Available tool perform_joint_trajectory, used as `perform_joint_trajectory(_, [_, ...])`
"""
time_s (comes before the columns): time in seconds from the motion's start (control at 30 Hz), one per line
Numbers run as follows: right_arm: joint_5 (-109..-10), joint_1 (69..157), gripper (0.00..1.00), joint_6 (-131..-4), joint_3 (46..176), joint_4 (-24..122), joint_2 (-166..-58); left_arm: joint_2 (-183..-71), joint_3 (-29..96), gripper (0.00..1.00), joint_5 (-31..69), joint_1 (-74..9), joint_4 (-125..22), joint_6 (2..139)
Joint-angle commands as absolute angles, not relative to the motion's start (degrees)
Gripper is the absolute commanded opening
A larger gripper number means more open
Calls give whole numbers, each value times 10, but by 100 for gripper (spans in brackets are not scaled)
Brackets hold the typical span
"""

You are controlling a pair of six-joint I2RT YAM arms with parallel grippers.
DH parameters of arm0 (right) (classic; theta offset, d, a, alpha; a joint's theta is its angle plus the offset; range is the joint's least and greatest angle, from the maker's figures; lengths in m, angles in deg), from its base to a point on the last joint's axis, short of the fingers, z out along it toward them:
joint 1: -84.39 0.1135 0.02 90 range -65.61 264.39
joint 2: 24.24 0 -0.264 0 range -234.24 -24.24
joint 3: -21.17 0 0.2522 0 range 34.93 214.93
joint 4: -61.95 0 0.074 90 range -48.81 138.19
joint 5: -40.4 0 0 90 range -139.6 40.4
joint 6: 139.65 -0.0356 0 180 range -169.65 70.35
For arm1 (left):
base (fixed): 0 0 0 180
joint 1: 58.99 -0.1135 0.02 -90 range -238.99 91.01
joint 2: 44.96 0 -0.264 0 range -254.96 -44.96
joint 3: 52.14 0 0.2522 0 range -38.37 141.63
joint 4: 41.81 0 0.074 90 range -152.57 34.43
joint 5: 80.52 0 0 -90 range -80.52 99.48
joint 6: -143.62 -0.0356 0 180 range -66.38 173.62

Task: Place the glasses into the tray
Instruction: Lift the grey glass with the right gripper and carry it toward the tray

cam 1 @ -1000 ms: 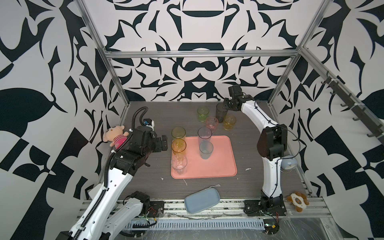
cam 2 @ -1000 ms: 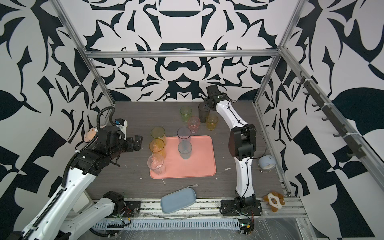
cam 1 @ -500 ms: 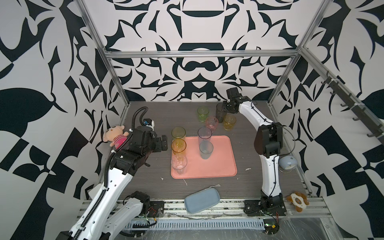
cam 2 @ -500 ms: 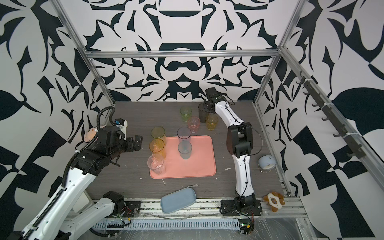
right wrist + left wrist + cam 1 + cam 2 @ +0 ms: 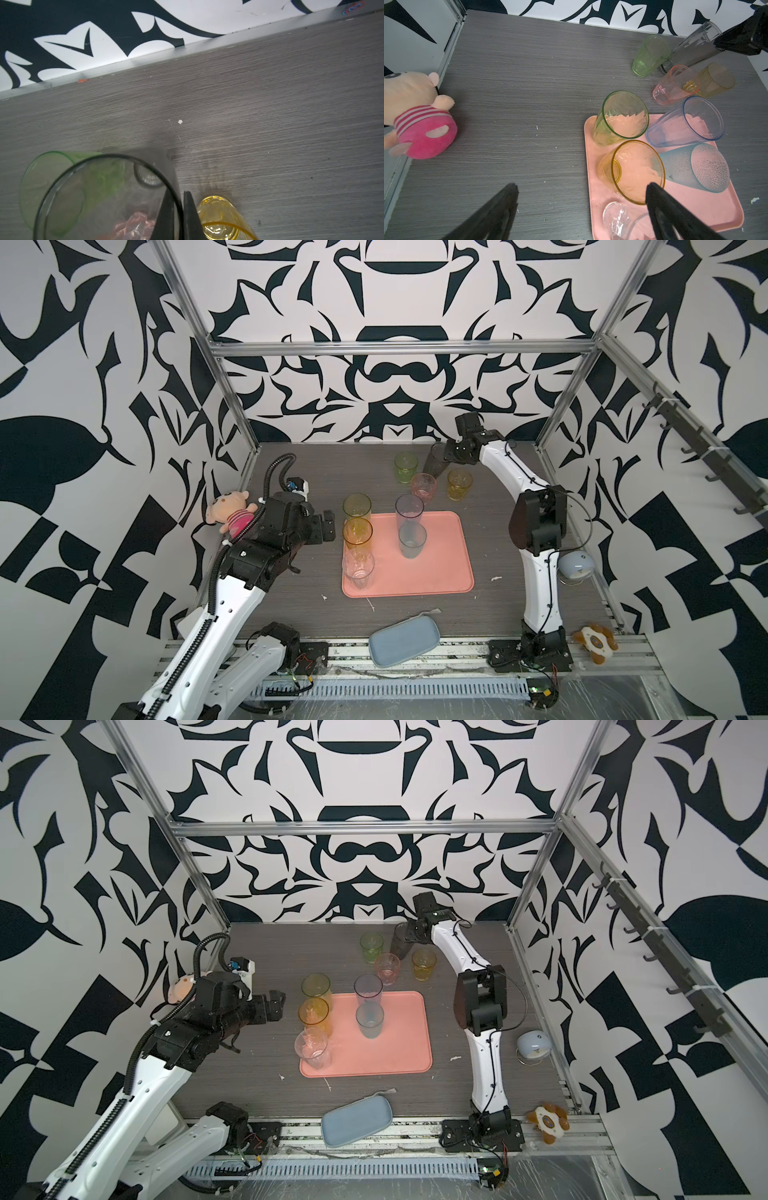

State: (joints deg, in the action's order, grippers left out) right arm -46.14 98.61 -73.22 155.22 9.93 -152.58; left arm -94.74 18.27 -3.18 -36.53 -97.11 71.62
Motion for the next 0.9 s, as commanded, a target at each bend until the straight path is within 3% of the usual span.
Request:
perform_joint_trajectory(0.0, [-465,984,3,-732,1582,102,-1508,-943,179,99,-34,-367,-974,717])
perform_joint_trajectory(0.87, [-475,990,0,-713,1518,28,-1308,-937,177,99,-31,-367,-972,718])
